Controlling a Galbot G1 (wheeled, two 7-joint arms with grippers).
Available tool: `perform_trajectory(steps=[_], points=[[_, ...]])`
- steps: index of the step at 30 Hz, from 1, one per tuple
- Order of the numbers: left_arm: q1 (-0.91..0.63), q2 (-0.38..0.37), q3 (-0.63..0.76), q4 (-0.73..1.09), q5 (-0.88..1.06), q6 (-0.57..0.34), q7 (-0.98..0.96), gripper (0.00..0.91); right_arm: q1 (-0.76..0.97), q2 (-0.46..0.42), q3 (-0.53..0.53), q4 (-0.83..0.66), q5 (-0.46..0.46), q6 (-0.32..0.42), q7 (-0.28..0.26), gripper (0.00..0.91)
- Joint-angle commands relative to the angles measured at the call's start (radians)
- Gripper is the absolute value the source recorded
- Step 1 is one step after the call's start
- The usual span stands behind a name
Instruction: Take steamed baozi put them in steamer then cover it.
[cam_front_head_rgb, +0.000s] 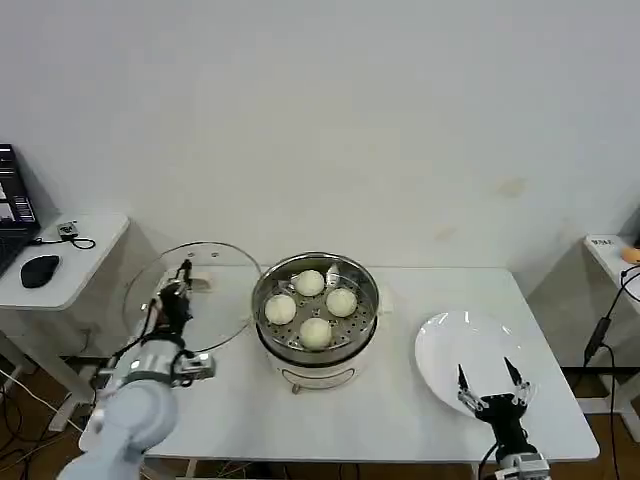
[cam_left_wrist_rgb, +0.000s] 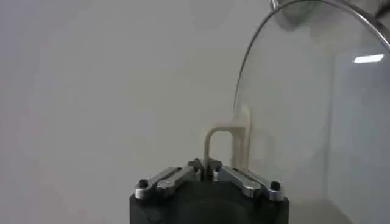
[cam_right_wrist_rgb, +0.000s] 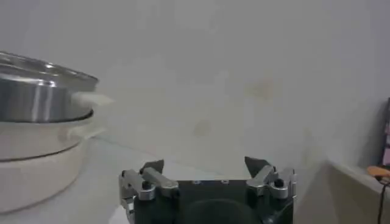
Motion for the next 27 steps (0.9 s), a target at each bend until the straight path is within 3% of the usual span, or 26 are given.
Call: perform_trajectory(steps=[1,13,27], points=[[-0.196,-0.110,0.272,-0.016,0.162,0.176,0.176,0.000,0.005,0.034,-0.039,-0.022,-0.025,0.006,0.002,0.907],[-0.228,-0.311,0.376,0.081,0.231,0.175,0.203,0.000,0.008,0.055,-0.049,-0.033,-0.059,0.018,0.006,0.907],[-0.231,-0.366,0.389,0.171,0.249,0.163,0.180,0.000,-0.004,0.065,-0.098,-0.039,-0.084,0.032,0.014,0.907]])
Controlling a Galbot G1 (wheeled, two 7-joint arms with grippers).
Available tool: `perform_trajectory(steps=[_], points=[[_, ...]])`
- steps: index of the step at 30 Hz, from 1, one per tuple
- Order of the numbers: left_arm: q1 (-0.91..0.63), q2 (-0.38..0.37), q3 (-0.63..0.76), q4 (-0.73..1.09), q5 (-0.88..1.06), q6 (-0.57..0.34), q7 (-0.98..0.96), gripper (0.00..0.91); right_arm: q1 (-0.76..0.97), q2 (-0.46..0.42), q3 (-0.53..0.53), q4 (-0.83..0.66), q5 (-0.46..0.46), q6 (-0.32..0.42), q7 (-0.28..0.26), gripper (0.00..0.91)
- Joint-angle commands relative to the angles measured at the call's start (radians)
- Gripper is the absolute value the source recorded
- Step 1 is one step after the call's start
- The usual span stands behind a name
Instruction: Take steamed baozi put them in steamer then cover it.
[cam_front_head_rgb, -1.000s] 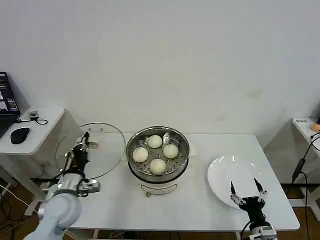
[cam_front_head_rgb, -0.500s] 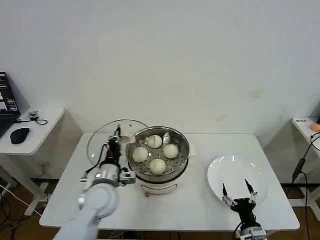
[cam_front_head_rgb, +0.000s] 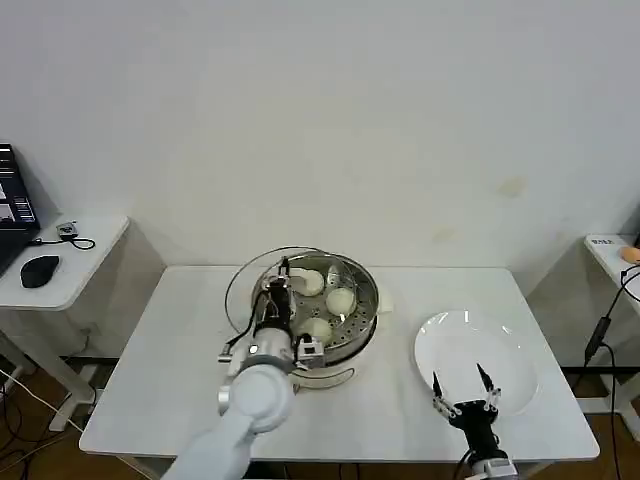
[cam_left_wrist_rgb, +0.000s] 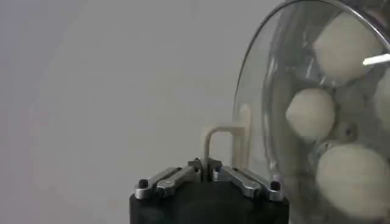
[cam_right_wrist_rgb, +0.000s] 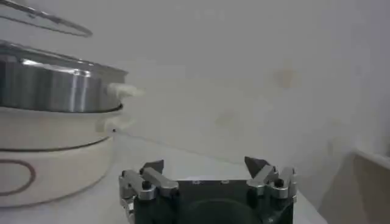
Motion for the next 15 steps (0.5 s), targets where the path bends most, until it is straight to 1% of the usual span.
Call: perform_trajectory(steps=[1,8,15], points=[[-0.027,-0.079,0.044,0.074,0.030,0.008,0.001,0.000,0.000,0.005,-0.028,-0.006,-0.012,0.004,0.001,0.907],[-0.038,-0.112,0.059,0.124,0.060,-0.006,-0.012,0.000,0.000,-0.001,-0.026,0.002,0.007,-0.002,0.000,0.907],[-0.036,-0.128,0.057,0.159,0.068,-0.016,-0.026,0.000,0.000,-0.010,-0.028,0.003,0.017,-0.004,-0.003,0.907]])
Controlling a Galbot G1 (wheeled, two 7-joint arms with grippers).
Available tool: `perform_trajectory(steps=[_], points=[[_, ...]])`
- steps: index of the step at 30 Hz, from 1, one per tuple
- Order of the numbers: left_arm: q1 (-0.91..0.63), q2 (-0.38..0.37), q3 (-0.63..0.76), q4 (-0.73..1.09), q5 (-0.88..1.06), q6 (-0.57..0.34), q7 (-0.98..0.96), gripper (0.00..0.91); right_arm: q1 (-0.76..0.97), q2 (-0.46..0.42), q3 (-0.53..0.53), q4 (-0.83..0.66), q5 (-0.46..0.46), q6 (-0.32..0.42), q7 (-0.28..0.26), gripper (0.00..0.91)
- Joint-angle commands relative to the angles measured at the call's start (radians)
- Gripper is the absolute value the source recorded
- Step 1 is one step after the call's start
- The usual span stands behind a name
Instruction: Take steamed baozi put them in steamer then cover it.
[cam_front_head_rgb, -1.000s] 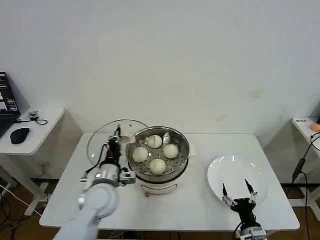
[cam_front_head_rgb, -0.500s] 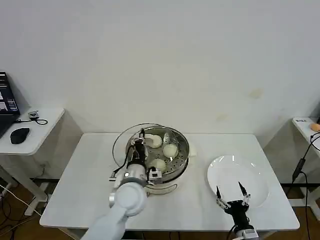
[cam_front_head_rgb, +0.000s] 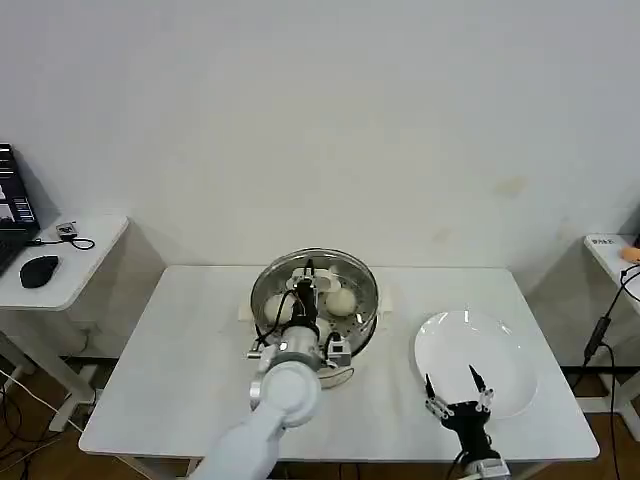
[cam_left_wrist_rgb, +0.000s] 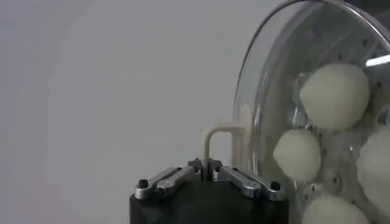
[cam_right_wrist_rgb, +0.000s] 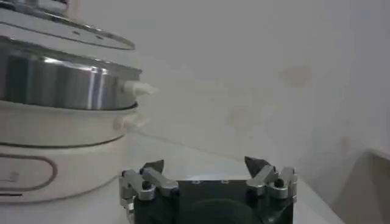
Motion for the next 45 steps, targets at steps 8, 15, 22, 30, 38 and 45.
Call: perform_trajectory(steps=[8,15,22,30,38,45], points=[[-0.010,-0.034,0.009,0.069,0.023,-0.011,-0.014,0.000,-0.002,0.000,-0.008,0.005,0.009,-0.004,-0.002,0.907],[-0.004,-0.024,-0.001,0.063,0.022,-0.016,-0.017,0.000,-0.013,0.000,-0.007,0.006,0.005,0.002,-0.001,0.907],[-0.003,-0.026,-0.009,0.071,0.017,-0.024,-0.031,0.000,-0.015,0.002,-0.013,0.012,0.002,0.002,-0.002,0.907],[-0.004,-0.032,-0.011,0.081,0.016,-0.027,-0.037,0.000,-0.017,0.003,-0.019,0.011,-0.002,0.005,-0.002,0.907],[-0.007,-0.037,-0.016,0.092,0.021,-0.031,-0.044,0.000,-0.019,0.004,-0.025,0.008,-0.005,0.009,-0.002,0.907],[0.000,-0.035,-0.021,0.070,0.047,-0.050,-0.028,0.907,-0.018,0.005,-0.028,0.009,-0.007,0.008,-0.002,0.907]])
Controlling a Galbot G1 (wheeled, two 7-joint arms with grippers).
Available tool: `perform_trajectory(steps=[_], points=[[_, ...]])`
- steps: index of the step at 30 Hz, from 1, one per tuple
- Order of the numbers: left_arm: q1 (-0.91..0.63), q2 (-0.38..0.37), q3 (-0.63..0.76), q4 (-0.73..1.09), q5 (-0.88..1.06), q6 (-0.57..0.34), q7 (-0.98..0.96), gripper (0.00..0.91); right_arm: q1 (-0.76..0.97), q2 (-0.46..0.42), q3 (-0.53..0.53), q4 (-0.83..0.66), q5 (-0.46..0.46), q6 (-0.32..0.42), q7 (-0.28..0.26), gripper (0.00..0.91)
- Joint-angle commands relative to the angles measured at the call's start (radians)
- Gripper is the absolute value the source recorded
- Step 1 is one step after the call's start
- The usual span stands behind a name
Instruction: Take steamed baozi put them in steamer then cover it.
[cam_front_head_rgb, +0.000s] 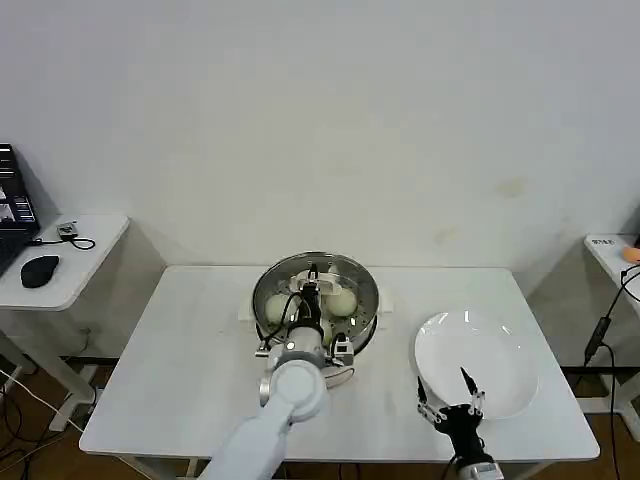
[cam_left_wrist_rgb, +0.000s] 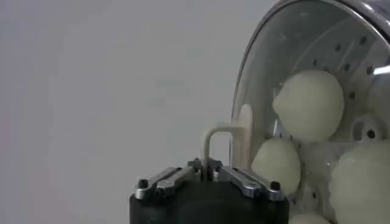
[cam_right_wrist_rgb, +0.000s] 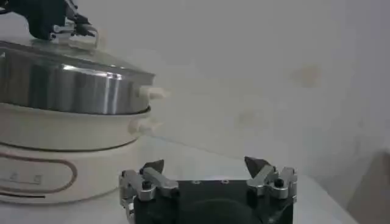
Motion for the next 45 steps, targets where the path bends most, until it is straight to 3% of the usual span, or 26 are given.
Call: perform_trajectory(steps=[1,8,20,27,29,31,35,39,41,42,45], points=[[0.009,0.004,0.001,-0.026,0.018,-0.013,0.017,0.907,0.000,0.002,-0.006,-0.001,-0.004,-0.001,0.000,0.907],[0.044,0.041,0.007,-0.123,0.011,-0.008,0.024,0.907,-0.003,0.005,-0.020,0.001,-0.014,0.000,0.000,0.907],[0.211,0.201,0.014,-0.426,-0.075,-0.024,0.006,0.907,-0.003,0.007,-0.016,-0.002,-0.018,-0.002,0.002,0.907],[0.378,0.301,-0.113,-0.636,-0.252,-0.073,-0.062,0.907,-0.012,0.001,-0.014,0.012,-0.016,-0.008,0.002,0.907],[0.464,0.323,-0.180,-0.683,-0.411,-0.101,-0.143,0.907,-0.017,-0.003,-0.013,0.019,-0.013,-0.011,0.002,0.907],[0.579,0.318,-0.294,-0.699,-0.584,-0.189,-0.280,0.907,-0.022,-0.010,-0.015,0.028,-0.001,-0.018,0.002,0.907],[0.698,0.293,-0.565,-0.614,-1.211,-0.380,-0.517,0.907,-0.054,-0.049,-0.026,0.079,0.066,-0.067,-0.002,0.907],[0.747,0.258,-0.758,-0.505,-1.900,-0.391,-0.606,0.907,-0.108,-0.124,-0.042,0.155,0.151,-0.141,-0.010,0.907],[0.765,0.261,-0.768,-0.467,-1.994,-0.422,-0.626,0.907,-0.129,-0.160,-0.048,0.188,0.207,-0.178,-0.010,0.907],[0.781,0.261,-0.763,-0.425,-1.994,-0.499,-0.642,0.907,-0.143,-0.193,-0.045,0.209,0.241,-0.205,-0.005,0.907],[0.819,0.251,-0.750,-0.423,-2.011,-0.487,-0.625,0.907,-0.169,-0.249,-0.027,0.251,0.306,-0.250,0.002,0.907]])
